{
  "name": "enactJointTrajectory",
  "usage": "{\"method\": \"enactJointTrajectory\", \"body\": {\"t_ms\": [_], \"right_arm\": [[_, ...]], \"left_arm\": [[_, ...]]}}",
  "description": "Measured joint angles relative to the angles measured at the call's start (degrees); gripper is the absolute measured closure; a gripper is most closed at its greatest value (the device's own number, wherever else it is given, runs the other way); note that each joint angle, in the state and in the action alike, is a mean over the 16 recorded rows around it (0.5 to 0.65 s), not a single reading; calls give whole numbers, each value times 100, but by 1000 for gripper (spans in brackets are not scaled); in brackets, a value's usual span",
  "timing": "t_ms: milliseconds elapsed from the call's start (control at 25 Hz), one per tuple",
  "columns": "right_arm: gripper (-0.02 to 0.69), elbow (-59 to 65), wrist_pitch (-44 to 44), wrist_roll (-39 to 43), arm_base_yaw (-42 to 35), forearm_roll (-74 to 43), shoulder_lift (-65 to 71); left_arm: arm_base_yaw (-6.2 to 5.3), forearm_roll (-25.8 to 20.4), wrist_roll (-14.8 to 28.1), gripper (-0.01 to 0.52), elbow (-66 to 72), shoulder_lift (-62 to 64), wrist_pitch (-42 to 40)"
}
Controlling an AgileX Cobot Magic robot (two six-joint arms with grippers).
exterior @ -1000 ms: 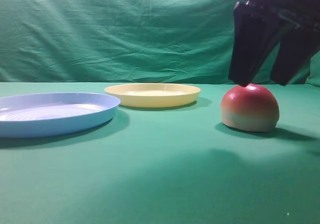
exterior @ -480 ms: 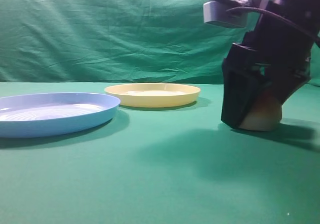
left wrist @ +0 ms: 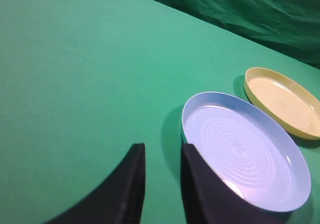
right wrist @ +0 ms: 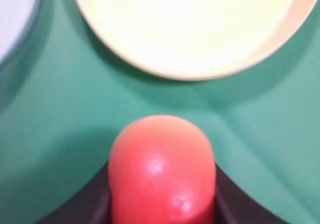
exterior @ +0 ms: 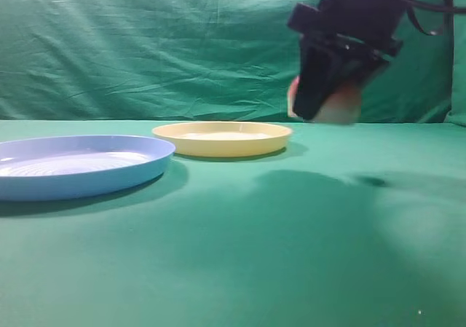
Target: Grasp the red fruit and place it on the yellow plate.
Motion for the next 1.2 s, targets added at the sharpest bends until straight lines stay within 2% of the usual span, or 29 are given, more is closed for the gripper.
{"method": "enactJointTrajectory", "body": {"t_ms": [200,600,720,800,880,1200], "right_arm": [[337,-699,-49,-40,138,15,644],[114,-1423,269,-91,269,-66,1276],[76,-1625,538,-43,266,-138,1168],[92,-1782,789,44,259,-194,1042],[147,-1956,1100,170,250,-260,882],[464,-2492,2524,1025,181,-482,-5]], "left_arm": [[0,0,0,357,0,0,0],[0,0,0,357,0,0,0],[0,0,0,357,0,0,0],[0,0,0,357,0,0,0],[0,0,0,357,0,0,0],[0,0,0,357,0,0,0]]}}
